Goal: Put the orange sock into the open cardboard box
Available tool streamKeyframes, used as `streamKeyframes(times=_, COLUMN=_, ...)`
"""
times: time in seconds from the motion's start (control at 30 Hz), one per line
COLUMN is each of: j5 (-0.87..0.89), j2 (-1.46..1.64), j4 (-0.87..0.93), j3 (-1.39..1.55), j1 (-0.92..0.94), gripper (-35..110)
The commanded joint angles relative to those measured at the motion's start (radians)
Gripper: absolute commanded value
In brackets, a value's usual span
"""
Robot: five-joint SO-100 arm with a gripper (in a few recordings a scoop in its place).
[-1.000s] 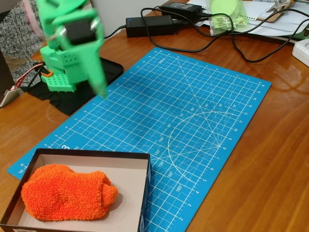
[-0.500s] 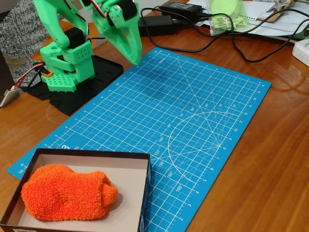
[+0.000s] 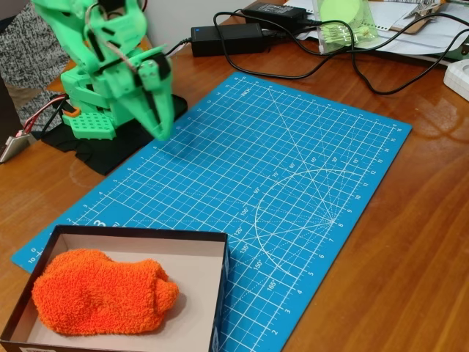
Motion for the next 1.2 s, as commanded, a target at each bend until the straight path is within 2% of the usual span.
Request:
streamKeyframes(times=0.0, j5=-0.195, j2=0.091, j4=-0.028, j3=0.092, j1=0.054, gripper=0)
streamKeyframes(times=0.1, j5=-0.140, j2=0.187, j4=-0.097, j3=0.178, j1=0.048, gripper=0)
streamKeyframes(times=0.23, j5=0.253, j2=0.304, j4=-0.193, j3=0.279, j1=-0.002, gripper=0)
streamKeyframes(times=0.37, j5=0.669, j2=0.311, j4=-0.186, j3=0.244, j1=-0.069, gripper=0)
streamKeyframes(times=0.43, j5=0.795, j2=0.311, j4=-0.141, j3=0.227, j1=-0.123, gripper=0)
streamKeyframes(times=0.57, j5=0.857, j2=0.313, j4=-0.017, j3=0.195, j1=-0.204, gripper=0)
streamKeyframes(times=1.17, j5=0.865, j2=0.313, j4=-0.015, j3=0.193, j1=-0.196, gripper=0)
